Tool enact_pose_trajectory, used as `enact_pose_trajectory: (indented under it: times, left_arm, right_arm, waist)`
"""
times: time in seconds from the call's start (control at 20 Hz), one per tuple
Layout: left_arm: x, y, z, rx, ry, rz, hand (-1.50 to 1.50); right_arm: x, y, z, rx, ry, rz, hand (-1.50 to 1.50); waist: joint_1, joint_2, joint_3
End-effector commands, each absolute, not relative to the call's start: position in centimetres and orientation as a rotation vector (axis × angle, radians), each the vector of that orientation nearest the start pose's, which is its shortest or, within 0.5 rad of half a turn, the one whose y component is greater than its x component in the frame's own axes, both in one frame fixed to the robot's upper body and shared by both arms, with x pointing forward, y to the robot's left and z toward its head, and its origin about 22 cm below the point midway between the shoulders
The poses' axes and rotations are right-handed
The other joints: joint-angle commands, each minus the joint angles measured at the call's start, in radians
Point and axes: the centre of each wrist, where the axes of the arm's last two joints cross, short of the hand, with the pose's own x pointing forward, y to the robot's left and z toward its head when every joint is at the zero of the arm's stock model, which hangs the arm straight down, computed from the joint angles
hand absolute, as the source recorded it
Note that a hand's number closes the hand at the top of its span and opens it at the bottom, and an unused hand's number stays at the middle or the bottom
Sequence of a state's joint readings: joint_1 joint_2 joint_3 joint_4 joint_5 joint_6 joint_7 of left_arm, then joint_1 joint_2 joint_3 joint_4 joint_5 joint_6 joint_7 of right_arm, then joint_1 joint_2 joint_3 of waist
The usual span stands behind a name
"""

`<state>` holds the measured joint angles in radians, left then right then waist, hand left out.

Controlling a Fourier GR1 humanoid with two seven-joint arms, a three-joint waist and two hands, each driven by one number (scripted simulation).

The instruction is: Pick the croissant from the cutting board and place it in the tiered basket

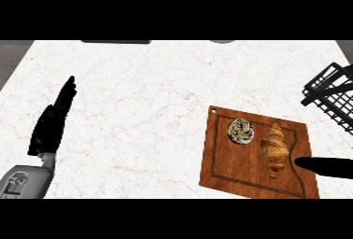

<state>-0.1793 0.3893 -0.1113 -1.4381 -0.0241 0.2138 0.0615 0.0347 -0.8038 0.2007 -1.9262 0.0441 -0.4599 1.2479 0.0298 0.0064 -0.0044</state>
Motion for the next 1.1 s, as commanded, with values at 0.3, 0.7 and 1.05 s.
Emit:
enact_pose_trajectory:
  times: [0.3, 0.7, 1.05]
  left_arm:
    - [28.6, 29.1, 4.0, 0.425, -1.530, -0.233, 0.00]
    - [28.6, 29.3, 2.8, 0.432, -1.537, -0.226, 0.00]
    - [27.2, 29.8, 3.3, 0.433, -1.550, -0.248, 0.00]
  right_arm:
    - [22.8, -28.1, 11.1, -0.727, -0.495, 0.001, -1.50]
    - [23.5, -28.1, 10.2, -0.814, -0.460, 0.091, -1.50]
    - [24.9, -27.5, 8.6, -0.819, -0.433, 0.087, -1.50]
  waist:
    - [-0.020, -0.006, 0.001]
    - [-0.028, -0.005, -0.001]
    - [-0.004, -0.007, -0.001]
